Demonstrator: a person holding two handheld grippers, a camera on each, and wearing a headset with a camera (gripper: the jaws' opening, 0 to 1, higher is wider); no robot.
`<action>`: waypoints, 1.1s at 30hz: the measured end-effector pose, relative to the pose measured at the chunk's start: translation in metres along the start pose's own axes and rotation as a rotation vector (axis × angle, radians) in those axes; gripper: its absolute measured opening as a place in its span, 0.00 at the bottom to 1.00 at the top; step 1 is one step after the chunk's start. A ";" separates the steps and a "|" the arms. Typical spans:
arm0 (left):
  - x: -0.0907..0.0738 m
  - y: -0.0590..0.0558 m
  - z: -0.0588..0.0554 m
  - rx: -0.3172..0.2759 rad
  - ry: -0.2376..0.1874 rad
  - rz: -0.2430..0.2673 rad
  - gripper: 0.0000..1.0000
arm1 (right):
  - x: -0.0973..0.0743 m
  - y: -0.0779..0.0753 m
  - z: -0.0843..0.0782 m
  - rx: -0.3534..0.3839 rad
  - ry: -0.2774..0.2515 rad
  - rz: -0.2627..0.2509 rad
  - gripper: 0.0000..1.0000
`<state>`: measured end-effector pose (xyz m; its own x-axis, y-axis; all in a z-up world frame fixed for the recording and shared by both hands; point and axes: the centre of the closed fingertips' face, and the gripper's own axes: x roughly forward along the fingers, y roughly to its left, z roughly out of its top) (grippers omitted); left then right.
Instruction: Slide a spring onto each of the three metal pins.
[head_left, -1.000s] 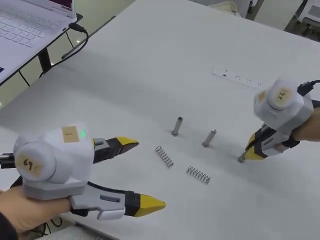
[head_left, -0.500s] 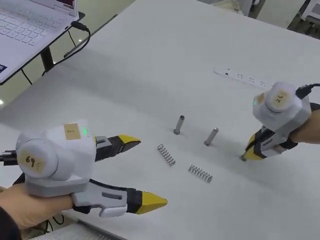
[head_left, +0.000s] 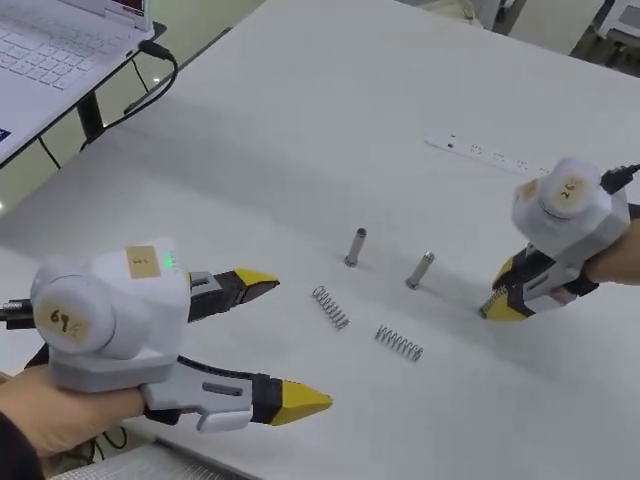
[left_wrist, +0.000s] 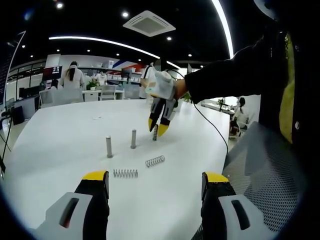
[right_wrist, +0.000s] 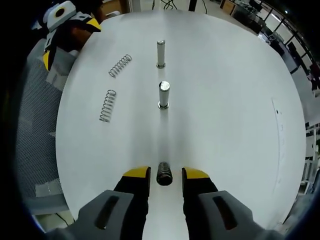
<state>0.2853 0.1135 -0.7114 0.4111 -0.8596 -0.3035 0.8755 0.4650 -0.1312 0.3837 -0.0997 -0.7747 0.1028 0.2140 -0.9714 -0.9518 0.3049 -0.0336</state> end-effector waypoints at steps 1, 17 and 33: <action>0.000 0.000 0.000 0.000 0.001 -0.001 0.72 | -0.001 0.000 0.000 0.001 -0.002 -0.002 0.24; 0.004 -0.002 0.001 0.013 0.012 -0.017 0.71 | -0.014 -0.002 -0.002 0.022 -0.052 -0.042 0.28; 0.011 0.002 0.004 0.038 0.031 -0.037 0.69 | -0.048 -0.004 -0.001 0.038 -0.124 -0.121 0.30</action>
<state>0.2927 0.1040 -0.7112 0.3708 -0.8686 -0.3287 0.8991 0.4245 -0.1073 0.3827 -0.1123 -0.7278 0.2533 0.2852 -0.9244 -0.9189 0.3698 -0.1377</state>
